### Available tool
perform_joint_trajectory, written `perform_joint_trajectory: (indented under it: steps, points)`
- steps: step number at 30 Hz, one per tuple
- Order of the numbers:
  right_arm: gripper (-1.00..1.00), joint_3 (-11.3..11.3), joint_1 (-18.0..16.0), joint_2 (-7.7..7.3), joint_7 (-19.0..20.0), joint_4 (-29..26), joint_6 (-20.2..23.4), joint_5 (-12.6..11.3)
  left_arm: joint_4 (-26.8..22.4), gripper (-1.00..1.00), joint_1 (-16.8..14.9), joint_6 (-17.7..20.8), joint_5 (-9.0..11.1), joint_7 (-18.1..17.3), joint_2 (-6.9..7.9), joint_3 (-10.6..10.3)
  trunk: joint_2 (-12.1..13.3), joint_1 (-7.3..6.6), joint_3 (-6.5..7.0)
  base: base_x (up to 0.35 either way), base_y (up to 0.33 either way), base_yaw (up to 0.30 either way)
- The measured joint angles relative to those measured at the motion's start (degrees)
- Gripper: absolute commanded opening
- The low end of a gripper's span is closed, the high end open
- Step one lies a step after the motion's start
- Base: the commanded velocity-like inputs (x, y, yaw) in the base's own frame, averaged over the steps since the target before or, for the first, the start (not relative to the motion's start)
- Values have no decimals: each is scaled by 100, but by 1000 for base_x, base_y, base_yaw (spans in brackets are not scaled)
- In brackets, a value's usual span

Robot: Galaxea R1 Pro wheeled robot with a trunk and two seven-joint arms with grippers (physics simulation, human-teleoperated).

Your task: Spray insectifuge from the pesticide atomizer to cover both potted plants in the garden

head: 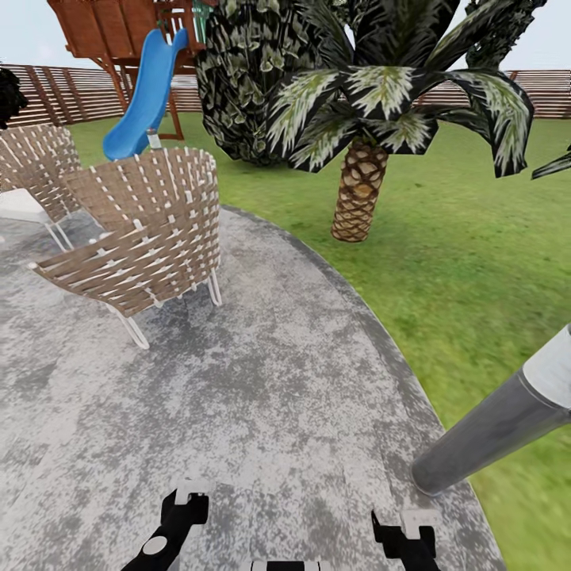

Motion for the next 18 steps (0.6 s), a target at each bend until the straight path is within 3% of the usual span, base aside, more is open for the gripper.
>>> perform_joint_trajectory:
  steps: [10, 18]
  points:
    - [100, 0, 0, 10, 14, 125, -5, 0, -4, -100, 0, 0, 11, 0, -1, 0, 401, -220, 268, 0, 0, -5]
    - [100, 0, 1, 10, 14, 130, -5, 0, 7, -100, 0, -8, -11, 4, -20, -7, 403, -220, 339, 0, 0, -65]
